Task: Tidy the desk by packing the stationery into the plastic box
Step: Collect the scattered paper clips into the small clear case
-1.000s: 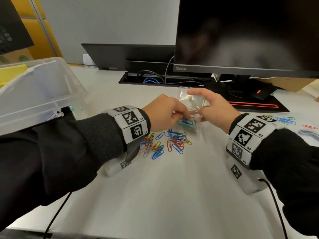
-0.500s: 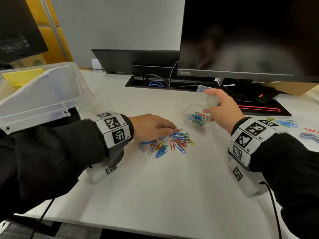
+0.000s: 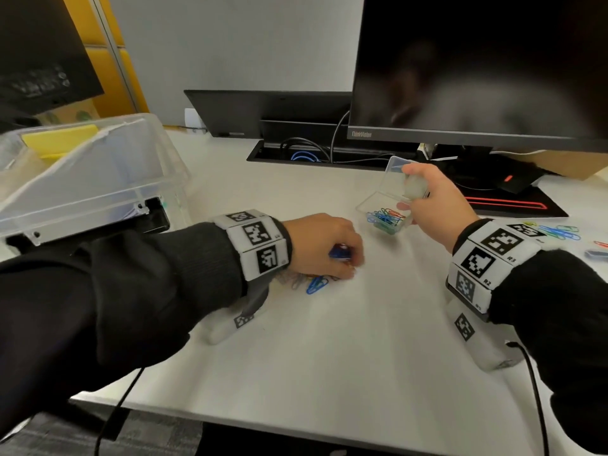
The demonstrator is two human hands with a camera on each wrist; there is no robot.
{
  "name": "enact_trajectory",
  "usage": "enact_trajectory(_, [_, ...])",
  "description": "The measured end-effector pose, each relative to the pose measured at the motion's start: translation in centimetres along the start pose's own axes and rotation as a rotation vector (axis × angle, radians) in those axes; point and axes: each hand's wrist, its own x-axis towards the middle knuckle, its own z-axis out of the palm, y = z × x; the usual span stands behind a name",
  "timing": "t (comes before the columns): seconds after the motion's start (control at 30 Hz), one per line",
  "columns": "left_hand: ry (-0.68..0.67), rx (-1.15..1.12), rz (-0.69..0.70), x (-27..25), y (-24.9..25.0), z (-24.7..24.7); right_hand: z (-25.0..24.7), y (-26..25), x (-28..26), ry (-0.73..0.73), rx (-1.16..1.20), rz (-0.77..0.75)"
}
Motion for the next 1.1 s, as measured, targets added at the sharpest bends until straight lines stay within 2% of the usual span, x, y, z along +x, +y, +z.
enact_trajectory(0.13, [0.11, -0.079, -0.124, -2.6, -1.6, -0.6, -0.2, 0.2, 0.2, -0.004, -0.065, 0.023])
enact_trajectory(0.17, [0.092, -0.101, -0.177, -3.1, -1.8, -0.7, -0.2, 0.1, 0.1, -0.019, -0.091, 0.023])
enact_trajectory(0.27, [-0.114, -0.023, -0.348, -3.8, -2.3, -0.8, 0.0, 0.0, -0.2, -0.095, -0.13, 0.026])
enact_trajectory(0.33, [-0.138, 0.028, -0.393, -3.8, -2.4, -0.8, 0.2, 0.0, -0.5, -0.143, -0.185, 0.027])
enact_trajectory(0.47, [-0.059, -0.119, -0.342, -3.7, -2.5, -0.7, 0.1, -0.1, -0.8, -0.174, -0.273, 0.024])
enact_trajectory(0.67, [0.047, -0.264, -0.316, -2.6, -2.6, -1.0, 0.0, -0.3, -0.9, -0.224, -0.283, 0.014])
enact_trajectory(0.77, [0.083, -0.239, -0.302, -2.0, -2.5, -1.3, 0.0, -0.3, -0.9, -0.232, -0.285, -0.012])
enact_trajectory(0.87, [0.197, -0.173, -0.244, -1.8, -2.3, -1.7, 0.0, -0.5, -0.9, -0.252, -0.261, -0.045])
enact_trajectory(1.1, [0.53, -0.315, -0.121, -0.5, -1.7, -2.2, 0.3, -0.4, -0.6, -0.297, -0.232, -0.096])
